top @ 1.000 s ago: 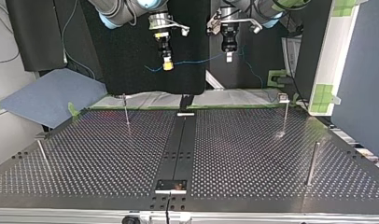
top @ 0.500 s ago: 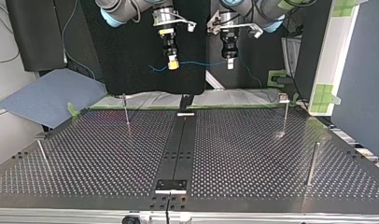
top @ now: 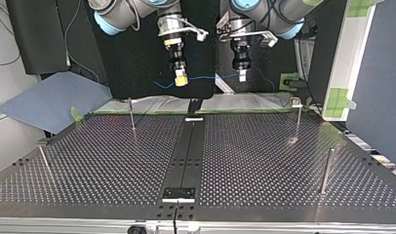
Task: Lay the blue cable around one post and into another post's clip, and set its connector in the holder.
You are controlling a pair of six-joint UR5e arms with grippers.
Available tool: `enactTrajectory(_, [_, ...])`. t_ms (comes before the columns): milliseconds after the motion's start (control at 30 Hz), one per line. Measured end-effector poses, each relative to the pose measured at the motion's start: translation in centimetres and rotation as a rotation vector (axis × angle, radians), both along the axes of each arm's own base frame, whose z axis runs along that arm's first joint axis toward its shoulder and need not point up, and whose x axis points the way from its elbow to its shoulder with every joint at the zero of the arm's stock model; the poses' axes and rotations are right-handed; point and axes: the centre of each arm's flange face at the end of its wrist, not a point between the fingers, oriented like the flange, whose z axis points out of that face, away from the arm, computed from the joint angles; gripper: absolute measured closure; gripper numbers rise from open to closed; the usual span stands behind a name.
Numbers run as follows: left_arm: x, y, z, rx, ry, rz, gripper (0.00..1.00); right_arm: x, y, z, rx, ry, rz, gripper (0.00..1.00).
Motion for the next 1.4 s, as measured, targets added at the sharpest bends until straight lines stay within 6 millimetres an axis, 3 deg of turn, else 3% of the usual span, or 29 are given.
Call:
enactTrajectory(200, [1.1,0.6,2.6,-0.080,-0.056,0.022,1.00,-0.3,-0.7,3.4,-0.017,-0.040,-0.002,1.00])
enactTrajectory(367, [2.1,1.1,4.2,-0.122,-0.078,0.039,1.00,-0.2,-1.1,5.0,-0.022,-0.043,0.009,1.00])
enactTrajectory(700, [3.9,2.8,6.5,-0.206,-0.129,0.072,1.00,0.7,-2.1,7.1,-0.027,-0.039,0.031,1.00])
enactTrajectory(1167, [5.1,7.2,10.4,-0.253,-0.158,0.103,1.00,2.6,-3.5,9.9,-0.042,-0.044,0.067,1.00])
enactTrajectory(1400, [5.8,9.1,11.1,-0.267,-0.158,0.111,1.00,3.7,-3.9,10.5,-0.041,-0.039,0.083,1.00])
